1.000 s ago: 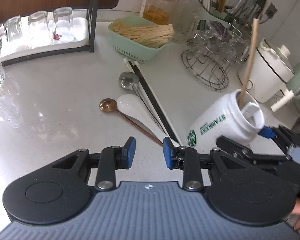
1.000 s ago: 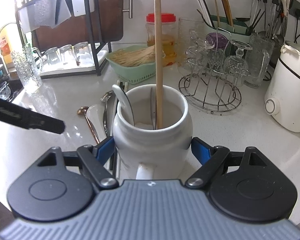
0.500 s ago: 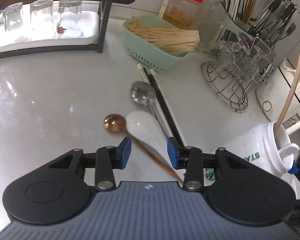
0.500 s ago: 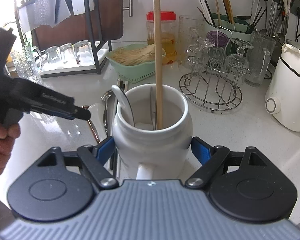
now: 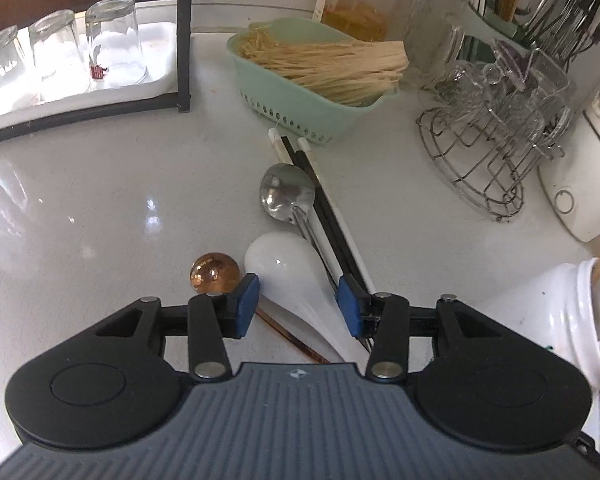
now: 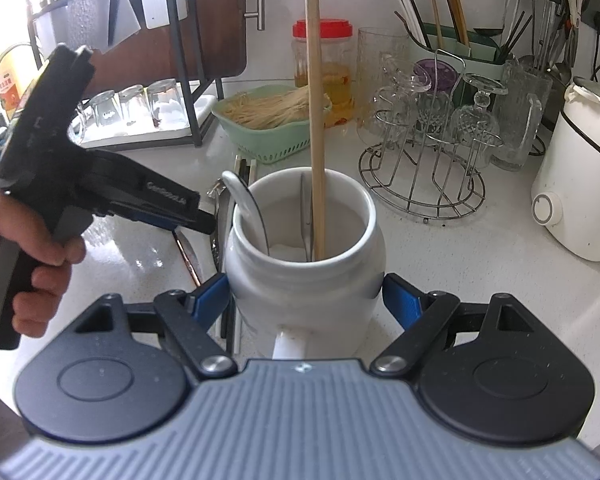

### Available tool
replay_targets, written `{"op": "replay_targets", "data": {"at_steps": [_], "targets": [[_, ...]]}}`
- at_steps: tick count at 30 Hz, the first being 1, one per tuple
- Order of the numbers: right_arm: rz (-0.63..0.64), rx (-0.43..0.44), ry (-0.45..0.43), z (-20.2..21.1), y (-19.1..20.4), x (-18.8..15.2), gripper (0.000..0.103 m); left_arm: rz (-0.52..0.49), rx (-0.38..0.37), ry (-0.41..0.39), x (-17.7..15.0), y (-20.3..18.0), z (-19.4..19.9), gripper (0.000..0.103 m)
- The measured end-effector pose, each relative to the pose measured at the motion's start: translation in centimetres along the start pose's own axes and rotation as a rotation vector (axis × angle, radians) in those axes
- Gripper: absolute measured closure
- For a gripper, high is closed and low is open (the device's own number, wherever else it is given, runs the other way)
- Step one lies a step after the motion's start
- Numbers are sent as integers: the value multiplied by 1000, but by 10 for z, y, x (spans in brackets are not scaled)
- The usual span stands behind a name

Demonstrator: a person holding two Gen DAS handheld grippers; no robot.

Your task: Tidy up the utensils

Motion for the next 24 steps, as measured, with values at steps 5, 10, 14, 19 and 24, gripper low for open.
{"op": "replay_targets", "data": {"at_steps": [5,10,14,19,24], "targets": [[-4,0,-4,0,0,-1,17,33,36,38,4,3,-8,49],[-8,0,-7,0,-1,-1,17,66,36,43,10,4,-12,49],[-6,0,-5,0,-1,-1,17,61,44,41,13,5,-13,51],[-12,1,-7,0,-1,-1,17,53,41,48,14,6,-14,53],[-9,5,-7,0,-2,0,17,50,44,56,13,8,-9,60]]}}
Point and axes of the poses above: each gripper's, at about its wrist camera, not at the fingertips, and z roughly against the way its jaws point, y to its left, x to its top, the point moved 6 cm from there along -z, roughly the way its jaws point, and after that the axes turned 4 degrees about x, right-handed, at the moved point
